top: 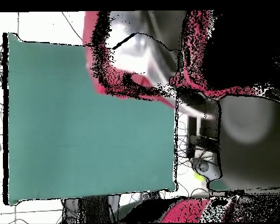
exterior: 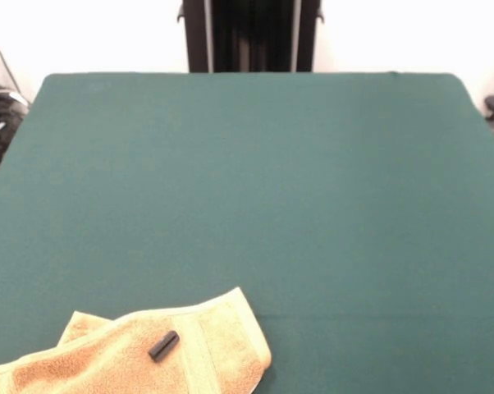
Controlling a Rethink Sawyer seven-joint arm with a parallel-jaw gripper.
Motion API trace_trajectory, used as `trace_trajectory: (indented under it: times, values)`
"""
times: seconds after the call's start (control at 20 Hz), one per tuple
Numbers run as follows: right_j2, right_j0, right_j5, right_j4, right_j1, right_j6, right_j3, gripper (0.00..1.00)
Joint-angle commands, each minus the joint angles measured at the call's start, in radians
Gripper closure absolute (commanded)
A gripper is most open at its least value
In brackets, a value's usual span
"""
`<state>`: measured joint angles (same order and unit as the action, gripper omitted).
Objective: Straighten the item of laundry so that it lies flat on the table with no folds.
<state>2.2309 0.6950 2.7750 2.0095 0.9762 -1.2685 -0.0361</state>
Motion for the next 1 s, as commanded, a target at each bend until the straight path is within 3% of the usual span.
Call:
trace_trajectory:
  times: [0.05,0.55,1.0]
  values:
    - [-0.004,-0.113,0.051,0.046,0.044,0.010,-0.040,1.00]
    - [-0.086,-0.142,0.077,0.046,0.095,-0.003,-0.084,1.00]
    - [-0.155,-0.159,0.063,-0.025,0.118,-0.028,-0.098,1.00]
